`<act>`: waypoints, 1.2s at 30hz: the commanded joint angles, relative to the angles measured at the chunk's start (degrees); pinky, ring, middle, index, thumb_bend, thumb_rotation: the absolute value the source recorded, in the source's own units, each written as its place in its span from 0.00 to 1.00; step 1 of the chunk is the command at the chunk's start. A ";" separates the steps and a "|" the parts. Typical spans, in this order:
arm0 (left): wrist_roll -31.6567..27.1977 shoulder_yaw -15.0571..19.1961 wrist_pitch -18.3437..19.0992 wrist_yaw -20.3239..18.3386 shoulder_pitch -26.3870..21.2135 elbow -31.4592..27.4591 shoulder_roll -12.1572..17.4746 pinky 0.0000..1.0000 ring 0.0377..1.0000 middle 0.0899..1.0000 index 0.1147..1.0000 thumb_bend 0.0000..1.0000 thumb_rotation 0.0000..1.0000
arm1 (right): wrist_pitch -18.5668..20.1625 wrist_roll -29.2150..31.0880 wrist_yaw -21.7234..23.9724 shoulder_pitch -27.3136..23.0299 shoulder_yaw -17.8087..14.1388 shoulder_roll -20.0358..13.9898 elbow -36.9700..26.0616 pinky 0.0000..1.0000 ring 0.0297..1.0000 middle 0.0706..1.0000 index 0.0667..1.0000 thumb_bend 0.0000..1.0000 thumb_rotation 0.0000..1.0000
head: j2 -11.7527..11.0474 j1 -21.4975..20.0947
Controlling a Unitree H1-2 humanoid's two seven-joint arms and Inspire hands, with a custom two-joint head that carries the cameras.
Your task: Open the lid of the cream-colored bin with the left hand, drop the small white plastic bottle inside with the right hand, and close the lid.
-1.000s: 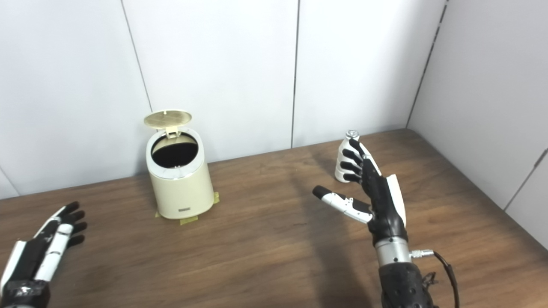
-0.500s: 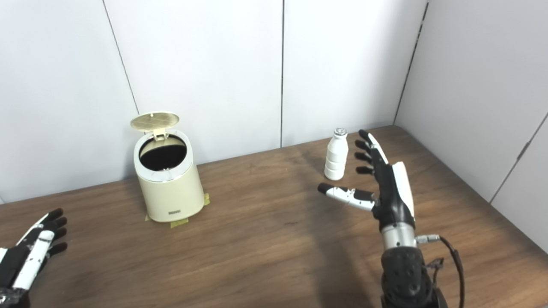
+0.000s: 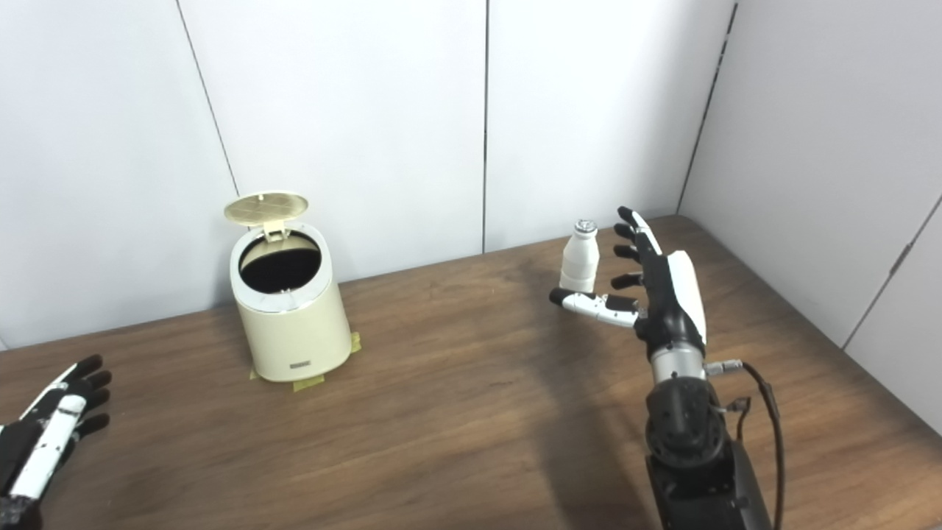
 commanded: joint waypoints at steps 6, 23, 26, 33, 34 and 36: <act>-2.34 0.20 0.63 -0.27 -2.16 -4.21 0.48 0.89 0.91 0.90 0.96 0.33 0.77 | 0.21 0.36 -1.19 -5.19 -1.78 -3.17 3.16 0.47 0.81 0.89 0.91 0.84 0.27 | 0.15 0.18; -2.00 -0.73 2.03 0.09 -2.15 -7.04 1.05 0.92 0.92 0.91 0.97 0.26 0.75 | -0.23 4.10 -1.26 -9.35 -3.60 -6.36 12.24 0.47 0.80 0.89 0.91 0.85 0.23 | 0.49 1.03; -2.11 -0.58 2.05 0.21 -2.04 -7.12 0.85 0.92 0.93 0.92 0.97 0.25 0.75 | -0.16 3.64 -1.15 -9.95 -2.85 -7.09 13.63 0.51 0.81 0.88 0.91 0.85 0.23 | 0.52 1.13; -1.59 -0.77 2.06 0.29 -2.06 -7.14 1.01 0.92 0.93 0.92 0.97 0.24 0.72 | -0.32 3.05 -1.38 -11.45 -0.66 -8.39 16.68 0.64 0.82 0.86 0.89 0.85 0.22 | 0.62 1.37; -1.60 -0.75 2.07 0.33 -2.07 -7.21 0.96 0.92 0.93 0.91 0.97 0.24 0.72 | 0.00 3.06 -1.34 -11.79 -0.41 -8.35 16.92 0.66 0.82 0.85 0.89 0.85 0.21 | 0.62 1.37; -1.78 -0.64 2.07 0.36 -2.09 -7.28 0.81 0.93 0.93 0.91 0.97 0.23 0.70 | -0.08 3.32 -1.42 -12.48 -0.16 -8.34 18.35 0.67 0.82 0.85 0.89 0.84 0.18 | 0.62 1.37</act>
